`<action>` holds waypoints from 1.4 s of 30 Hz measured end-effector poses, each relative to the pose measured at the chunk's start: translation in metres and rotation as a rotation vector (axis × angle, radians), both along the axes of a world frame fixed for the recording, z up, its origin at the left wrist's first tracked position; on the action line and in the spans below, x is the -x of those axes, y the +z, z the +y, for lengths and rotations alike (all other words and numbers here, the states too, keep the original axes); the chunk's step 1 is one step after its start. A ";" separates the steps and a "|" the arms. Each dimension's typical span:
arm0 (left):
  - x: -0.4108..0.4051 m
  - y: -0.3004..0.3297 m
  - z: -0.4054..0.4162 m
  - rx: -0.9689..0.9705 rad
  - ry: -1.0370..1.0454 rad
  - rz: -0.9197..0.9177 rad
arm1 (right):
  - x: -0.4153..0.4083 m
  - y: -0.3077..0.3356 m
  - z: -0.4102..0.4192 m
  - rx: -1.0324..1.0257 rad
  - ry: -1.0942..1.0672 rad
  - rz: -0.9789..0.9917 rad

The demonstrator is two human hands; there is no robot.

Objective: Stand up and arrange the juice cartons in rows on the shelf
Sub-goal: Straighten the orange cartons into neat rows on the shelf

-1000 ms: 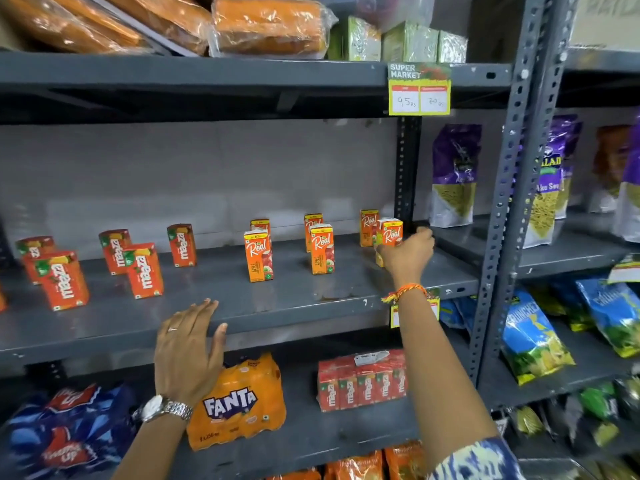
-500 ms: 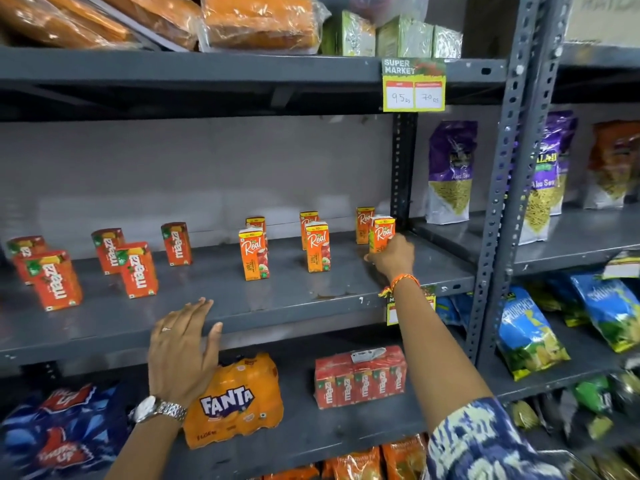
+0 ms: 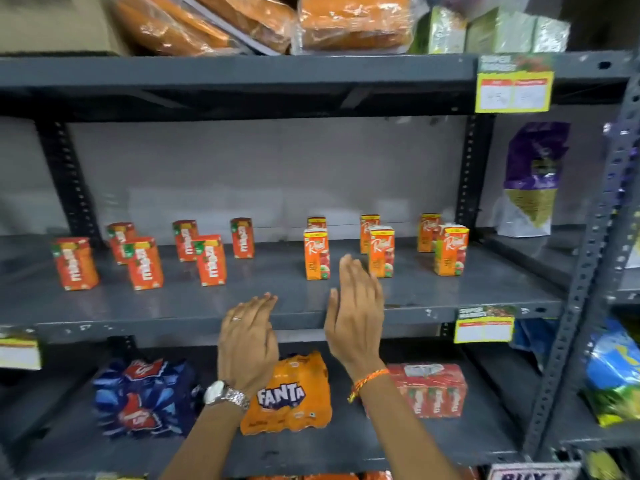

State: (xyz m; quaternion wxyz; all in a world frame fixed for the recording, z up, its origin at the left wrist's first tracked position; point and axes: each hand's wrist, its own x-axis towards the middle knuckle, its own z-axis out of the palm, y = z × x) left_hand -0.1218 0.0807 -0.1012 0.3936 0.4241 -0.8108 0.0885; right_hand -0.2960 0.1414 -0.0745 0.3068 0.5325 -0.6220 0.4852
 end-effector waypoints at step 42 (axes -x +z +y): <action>-0.079 0.095 -0.150 -0.876 -0.447 0.433 | -0.016 -0.052 -0.042 0.087 -0.275 0.312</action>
